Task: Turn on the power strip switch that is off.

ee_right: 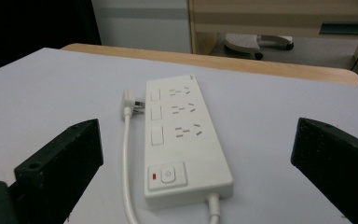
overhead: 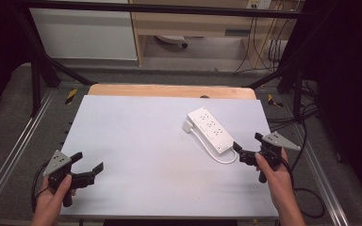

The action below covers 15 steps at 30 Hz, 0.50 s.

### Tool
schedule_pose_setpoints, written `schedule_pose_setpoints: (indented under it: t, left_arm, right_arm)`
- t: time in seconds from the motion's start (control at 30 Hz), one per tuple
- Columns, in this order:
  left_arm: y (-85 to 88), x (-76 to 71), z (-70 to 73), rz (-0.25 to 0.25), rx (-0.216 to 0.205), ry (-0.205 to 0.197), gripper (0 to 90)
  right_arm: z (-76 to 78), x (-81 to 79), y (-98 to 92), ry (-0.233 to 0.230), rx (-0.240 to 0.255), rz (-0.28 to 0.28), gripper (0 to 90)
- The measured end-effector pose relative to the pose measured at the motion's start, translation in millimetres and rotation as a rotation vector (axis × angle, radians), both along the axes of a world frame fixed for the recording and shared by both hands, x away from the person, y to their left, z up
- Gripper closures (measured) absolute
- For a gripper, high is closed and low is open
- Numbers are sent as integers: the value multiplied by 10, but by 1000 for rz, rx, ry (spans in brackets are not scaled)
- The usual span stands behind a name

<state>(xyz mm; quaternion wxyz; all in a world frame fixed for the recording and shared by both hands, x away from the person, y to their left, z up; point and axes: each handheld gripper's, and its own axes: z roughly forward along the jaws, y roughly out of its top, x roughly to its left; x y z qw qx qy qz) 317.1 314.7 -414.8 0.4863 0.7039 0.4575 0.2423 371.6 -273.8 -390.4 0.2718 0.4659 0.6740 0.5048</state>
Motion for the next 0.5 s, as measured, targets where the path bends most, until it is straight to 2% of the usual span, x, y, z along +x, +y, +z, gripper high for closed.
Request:
schedule_pose_setpoints:
  t: [0.17, 0.3, 0.4, 0.5]
  left_arm:
    - [-2, 1, -1, 2, 0, 0, 61]
    - [-3, 2, -2, 3, 0, 0, 62]
    - [0, 0, 0, 2, 2, -2, 61]
    - [-4, 1, 0, 2, 2, -4, 62]
  right_arm:
    - [-147, -41, -68, 32, -19, -14, 26]
    - [-252, -55, -88, 75, -27, -19, 26]
    - [-348, -55, -73, 133, -43, -19, 26]
    - [-451, -39, -54, 203, -95, -18, 27]
